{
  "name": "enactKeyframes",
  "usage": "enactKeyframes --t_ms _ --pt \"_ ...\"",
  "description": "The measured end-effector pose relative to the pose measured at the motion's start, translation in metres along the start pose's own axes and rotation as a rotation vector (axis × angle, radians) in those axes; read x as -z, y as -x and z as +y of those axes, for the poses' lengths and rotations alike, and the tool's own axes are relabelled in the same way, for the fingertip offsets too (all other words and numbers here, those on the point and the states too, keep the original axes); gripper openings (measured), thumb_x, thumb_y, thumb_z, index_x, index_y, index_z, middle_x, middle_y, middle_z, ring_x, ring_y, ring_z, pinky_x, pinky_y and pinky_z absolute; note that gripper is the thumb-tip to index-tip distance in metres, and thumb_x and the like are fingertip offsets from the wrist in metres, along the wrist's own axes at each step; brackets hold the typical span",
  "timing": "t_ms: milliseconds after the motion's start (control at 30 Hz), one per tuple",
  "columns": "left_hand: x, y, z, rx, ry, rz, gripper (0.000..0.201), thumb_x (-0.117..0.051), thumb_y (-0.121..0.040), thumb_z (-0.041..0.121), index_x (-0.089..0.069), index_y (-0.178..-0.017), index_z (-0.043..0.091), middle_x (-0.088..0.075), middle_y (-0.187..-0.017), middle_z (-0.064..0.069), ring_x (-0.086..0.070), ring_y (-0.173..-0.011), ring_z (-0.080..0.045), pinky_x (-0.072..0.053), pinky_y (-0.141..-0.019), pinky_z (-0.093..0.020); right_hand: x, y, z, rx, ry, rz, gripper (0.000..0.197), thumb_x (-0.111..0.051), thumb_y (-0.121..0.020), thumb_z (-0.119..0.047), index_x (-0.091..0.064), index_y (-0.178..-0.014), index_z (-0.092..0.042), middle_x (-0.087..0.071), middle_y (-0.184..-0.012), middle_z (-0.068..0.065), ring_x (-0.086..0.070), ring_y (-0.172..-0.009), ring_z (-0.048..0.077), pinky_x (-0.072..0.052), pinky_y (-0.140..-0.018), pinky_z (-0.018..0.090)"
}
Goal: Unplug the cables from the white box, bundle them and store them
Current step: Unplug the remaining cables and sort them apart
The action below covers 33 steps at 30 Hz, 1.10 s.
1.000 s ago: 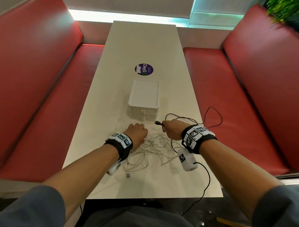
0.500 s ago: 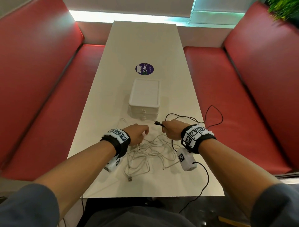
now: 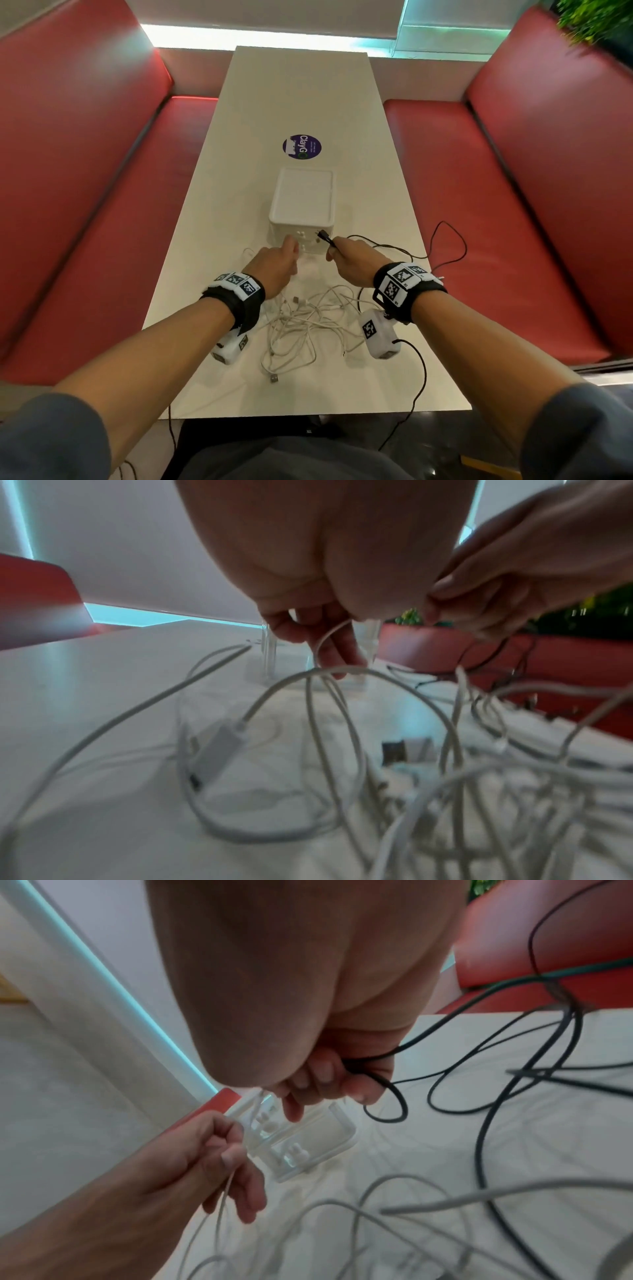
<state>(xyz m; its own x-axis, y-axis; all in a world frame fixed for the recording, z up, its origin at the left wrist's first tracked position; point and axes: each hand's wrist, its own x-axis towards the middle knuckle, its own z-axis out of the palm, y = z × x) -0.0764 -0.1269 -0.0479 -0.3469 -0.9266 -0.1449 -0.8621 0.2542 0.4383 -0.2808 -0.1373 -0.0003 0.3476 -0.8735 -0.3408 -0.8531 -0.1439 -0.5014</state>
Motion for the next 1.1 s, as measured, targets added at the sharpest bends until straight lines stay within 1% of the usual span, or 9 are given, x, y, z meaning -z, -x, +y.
enactKeyframes --t_ms 167,300,433,533,667,700,800,867,1100 --pt "0.019 0.005 0.033 -0.003 0.378 0.129 0.008 -0.034 -0.102 0.016 -0.039 -0.108 0.020 -0.066 -0.082 0.006 -0.064 -0.075 -0.013 -0.053 -0.068 -0.031 -0.005 -0.010 -0.021 0.049 -0.306 0.218 0.027 -0.051 -0.097 -0.044 -0.058 -0.099 -0.018 -0.061 -0.078 -0.002 -0.058 -0.070 0.017 -0.044 -0.062 0.035" --pt "0.018 0.007 0.045 0.006 0.567 0.241 0.011 -0.034 -0.105 0.018 -0.042 -0.111 0.012 -0.070 -0.083 -0.002 -0.067 -0.075 -0.013 -0.052 -0.068 -0.021 -0.007 -0.011 -0.027 0.099 -0.569 0.251 0.026 -0.052 -0.099 -0.035 -0.060 -0.087 -0.013 -0.071 -0.072 0.010 -0.068 -0.069 0.029 -0.054 -0.073 0.048" --pt "0.009 0.009 0.034 0.055 0.567 0.093 0.011 -0.038 -0.104 0.019 -0.047 -0.103 0.014 -0.072 -0.079 0.000 -0.067 -0.076 -0.016 -0.051 -0.067 -0.020 0.007 -0.016 -0.024 0.026 -0.571 0.456 0.030 -0.041 -0.105 -0.032 -0.061 -0.089 -0.016 -0.062 -0.077 -0.007 -0.056 -0.069 0.010 -0.042 -0.069 0.033" --pt "0.000 0.017 0.015 0.070 0.466 -0.041 0.027 -0.034 -0.103 0.016 -0.057 -0.092 0.007 -0.072 -0.084 -0.003 -0.067 -0.082 -0.019 -0.050 -0.080 -0.028 0.038 -0.019 -0.017 -0.079 -0.806 0.545 0.032 -0.039 -0.103 -0.033 -0.054 -0.079 -0.019 -0.057 -0.074 -0.002 -0.052 -0.070 0.018 -0.038 -0.069 0.037" --pt "-0.007 0.015 0.006 0.105 0.415 -0.120 0.032 -0.032 -0.104 0.023 -0.053 -0.082 0.012 -0.067 -0.081 -0.003 -0.061 -0.076 -0.019 -0.048 -0.079 -0.034 0.054 -0.008 -0.027 -0.012 -1.326 0.294 0.026 -0.038 -0.105 -0.023 -0.049 -0.083 -0.014 -0.048 -0.063 0.002 -0.050 -0.060 0.022 -0.046 -0.059 0.031" --pt "-0.007 0.013 0.008 0.105 0.417 -0.117 0.032 -0.032 -0.103 0.025 -0.050 -0.078 0.016 -0.063 -0.074 0.000 -0.056 -0.069 -0.019 -0.047 -0.075 -0.036 0.051 -0.005 -0.031 -0.007 -1.258 0.242 0.025 -0.039 -0.105 -0.022 -0.050 -0.084 -0.014 -0.042 -0.063 0.000 -0.043 -0.056 0.020 -0.047 -0.057 0.032" --pt "0.001 0.008 0.012 0.047 0.311 -0.062 0.031 -0.033 -0.103 0.022 -0.044 -0.074 0.023 -0.053 -0.070 0.005 -0.049 -0.066 -0.019 -0.040 -0.068 -0.033 0.034 -0.004 -0.033 0.106 -0.270 0.159 0.024 -0.039 -0.104 -0.029 -0.058 -0.095 -0.015 -0.058 -0.077 0.002 -0.052 -0.064 0.021 -0.045 -0.061 0.032" --pt "0.008 0.006 0.014 -0.002 0.272 -0.045 0.025 -0.037 -0.101 0.014 -0.049 -0.079 0.020 -0.057 -0.078 0.003 -0.052 -0.073 -0.021 -0.042 -0.069 -0.033 0.018 -0.004 -0.031 0.196 0.104 0.047 0.024 -0.045 -0.103 -0.035 -0.057 -0.104 -0.015 -0.062 -0.082 0.002 -0.054 -0.066 0.017 -0.040 -0.058 0.030" --pt "0.011 0.009 0.002 -0.027 0.196 -0.050 0.028 -0.036 -0.106 0.028 -0.054 -0.092 0.012 -0.060 -0.083 -0.003 -0.056 -0.072 -0.021 -0.038 -0.061 -0.026 0.003 -0.008 -0.029 0.193 0.131 -0.045 0.033 -0.053 -0.101 -0.041 -0.052 -0.120 -0.014 -0.056 -0.085 -0.002 -0.057 -0.078 0.022 -0.041 -0.064 0.031"
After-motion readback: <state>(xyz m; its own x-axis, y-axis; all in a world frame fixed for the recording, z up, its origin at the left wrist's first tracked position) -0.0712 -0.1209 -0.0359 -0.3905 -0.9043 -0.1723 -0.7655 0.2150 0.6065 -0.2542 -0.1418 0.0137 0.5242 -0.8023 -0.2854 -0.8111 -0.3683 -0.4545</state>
